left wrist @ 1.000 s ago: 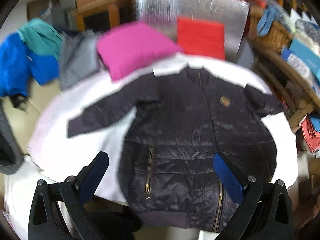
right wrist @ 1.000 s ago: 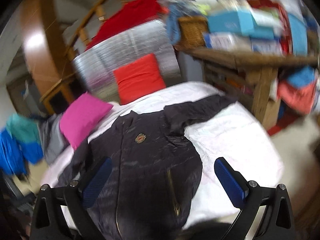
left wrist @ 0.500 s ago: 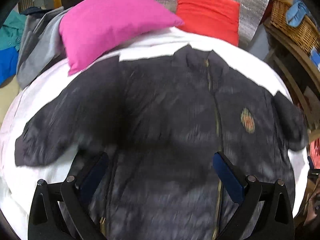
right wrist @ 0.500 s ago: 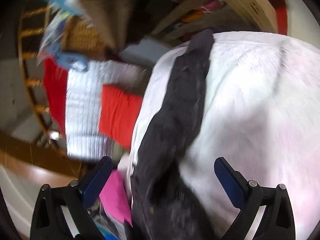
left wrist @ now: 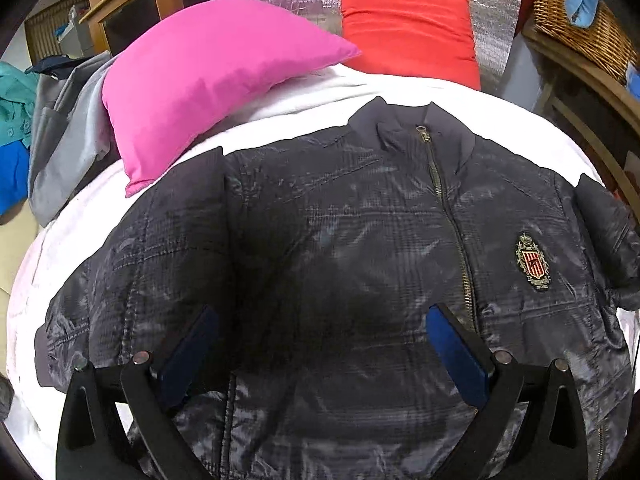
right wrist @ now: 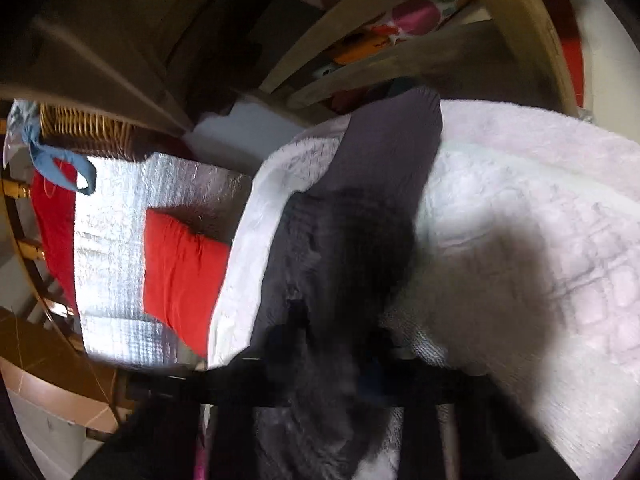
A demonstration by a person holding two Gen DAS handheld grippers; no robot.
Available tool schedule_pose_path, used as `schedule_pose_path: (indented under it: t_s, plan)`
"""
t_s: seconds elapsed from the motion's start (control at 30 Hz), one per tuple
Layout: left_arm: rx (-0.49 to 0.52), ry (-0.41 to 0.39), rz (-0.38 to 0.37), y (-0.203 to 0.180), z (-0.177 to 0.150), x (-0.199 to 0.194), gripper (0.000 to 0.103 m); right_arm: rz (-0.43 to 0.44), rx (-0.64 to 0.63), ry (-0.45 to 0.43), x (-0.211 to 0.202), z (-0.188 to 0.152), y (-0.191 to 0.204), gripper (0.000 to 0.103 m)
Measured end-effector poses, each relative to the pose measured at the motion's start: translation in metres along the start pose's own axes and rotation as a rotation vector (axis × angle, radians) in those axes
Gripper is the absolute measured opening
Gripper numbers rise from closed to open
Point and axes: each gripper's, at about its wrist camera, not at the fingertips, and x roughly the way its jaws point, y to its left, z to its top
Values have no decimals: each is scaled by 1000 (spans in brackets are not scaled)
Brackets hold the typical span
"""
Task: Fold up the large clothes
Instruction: 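Grasp the jacket sleeve cuff with the right tool and lift it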
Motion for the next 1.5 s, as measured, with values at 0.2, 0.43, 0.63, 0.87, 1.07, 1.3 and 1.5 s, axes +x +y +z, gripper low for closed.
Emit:
schedule_pose_path:
  t_s: [0.2, 0.43, 0.63, 0.87, 1.07, 1.3, 1.5]
  plan:
    - [-45, -43, 15, 19, 5, -20, 103, 95, -197, -35, -31, -42, 71, 9]
    - [-133, -97, 86, 76, 7, -42, 103, 279, -410, 85, -58, -163, 165, 9]
    - [-181, -106, 127, 112, 1, -48, 103, 338, -497, 287, -48, -278, 185, 9]
    - [-204, -94, 74, 119, -7, -50, 103, 250, -571, 571, -24, -369, 183, 82]
    - [-186, -88, -34, 101, -11, -50, 103, 432, -570, 553, -53, -332, 177, 82]
    - [-103, -92, -256, 40, -9, -45, 103, 131, -452, 200, -52, -220, 130, 81]
    - [59, -90, -325, -26, -13, -37, 103, -84, -341, 178, -18, -154, 84, 76]
